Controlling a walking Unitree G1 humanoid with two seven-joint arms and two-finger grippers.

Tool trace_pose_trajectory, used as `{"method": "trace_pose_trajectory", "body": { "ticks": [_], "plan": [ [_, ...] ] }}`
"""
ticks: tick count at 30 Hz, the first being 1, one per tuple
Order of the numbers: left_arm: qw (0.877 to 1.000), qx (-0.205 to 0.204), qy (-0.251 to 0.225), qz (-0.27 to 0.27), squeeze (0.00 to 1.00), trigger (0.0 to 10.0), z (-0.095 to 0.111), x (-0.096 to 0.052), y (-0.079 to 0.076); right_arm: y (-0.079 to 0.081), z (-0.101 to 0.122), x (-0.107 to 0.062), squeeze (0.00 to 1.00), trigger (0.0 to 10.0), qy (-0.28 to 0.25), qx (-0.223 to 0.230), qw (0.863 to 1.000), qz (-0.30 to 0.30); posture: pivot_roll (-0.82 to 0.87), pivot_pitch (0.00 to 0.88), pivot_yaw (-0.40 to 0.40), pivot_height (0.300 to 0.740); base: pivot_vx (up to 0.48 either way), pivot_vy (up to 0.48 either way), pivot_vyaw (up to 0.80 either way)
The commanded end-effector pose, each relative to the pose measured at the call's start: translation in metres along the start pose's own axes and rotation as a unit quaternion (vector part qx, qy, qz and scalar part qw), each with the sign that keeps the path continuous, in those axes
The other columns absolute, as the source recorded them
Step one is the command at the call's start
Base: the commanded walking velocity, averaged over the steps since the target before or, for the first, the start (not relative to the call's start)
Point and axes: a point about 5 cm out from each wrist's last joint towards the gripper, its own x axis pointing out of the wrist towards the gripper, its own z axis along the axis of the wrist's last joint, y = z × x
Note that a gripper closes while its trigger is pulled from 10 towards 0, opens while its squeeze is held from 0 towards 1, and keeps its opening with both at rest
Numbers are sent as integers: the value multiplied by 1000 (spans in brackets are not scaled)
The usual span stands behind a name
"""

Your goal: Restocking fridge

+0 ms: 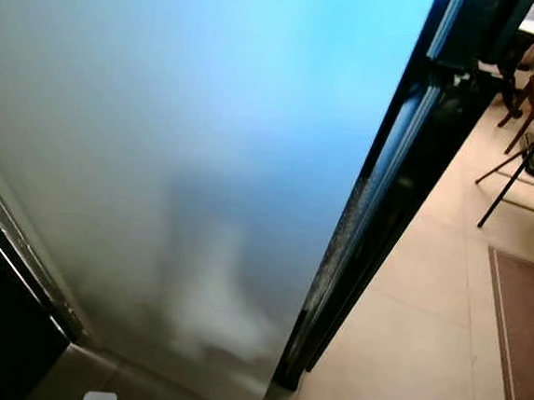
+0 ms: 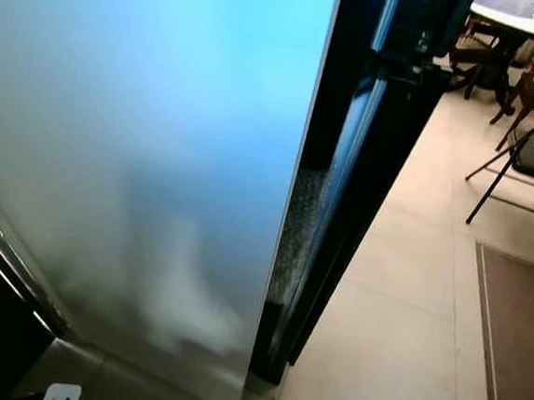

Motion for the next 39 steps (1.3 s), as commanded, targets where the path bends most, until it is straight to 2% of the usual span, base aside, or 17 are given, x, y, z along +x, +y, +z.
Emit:
{"method": "trace_pose_trajectory", "body": {
  "ticks": [1,5,23,29,30,31,32,33,34,36,37,39],
  "plan": [
    [1000,2,4,-6,0,10000,-1,0,-3,5,-2,0,0,10000,2,4,1000,9,18,0,-9,740,0,0,0],
    [1000,4,5,-8,0,10000,-1,0,-3,4,-1,0,0,10000,-14,32,999,-2,13,0,-8,740,0,0,0],
    [1000,7,5,-9,0,10000,-2,0,-3,0,5,-2,0,10000,-68,81,994,-41,13,0,-2,740,0,0,0],
    [1000,11,6,-7,0,10000,-3,0,-1,-2,11,-5,0,10000,-117,111,985,-60,-1,0,3,740,0,0,0],
    [1000,11,6,-6,0,10000,-3,0,-1,-4,41,-2,0,10000,-170,111,977,-66,-1,0,3,740,0,0,0],
    [1000,11,6,-6,0,10000,-3,0,-1,-7,103,0,0,10000,-250,104,961,-64,-1,0,3,740,0,0,0],
    [1000,12,6,-6,0,10000,-4,0,-1,-9,181,-11,0,10000,-347,94,931,-65,-2,0,2,740,0,0,0],
    [1000,12,6,-6,0,10000,-4,0,-1,-9,181,-11,0,10000,-347,94,931,-65,-2,0,2,740,0,0,0],
    [1000,12,6,-5,0,10000,-4,0,0,-10,205,-19,0,10000,-386,88,915,-71,-3,0,2,740,0,0,0],
    [1000,12,5,-5,0,10000,-4,0,0,-10,213,-24,0,10000,-404,64,909,-76,-5,0,1,740,0,0,0],
    [1000,13,5,-4,0,10000,-4,0,0,-7,220,-28,0,10000,-423,44,902,-74,-7,0,0,740,0,0,0],
    [1000,13,5,-4,0,10000,-4,0,0,-1,228,-34,0,10000,-450,39,890,-63,-8,0,-4,740,0,0,0]
  ]
}}
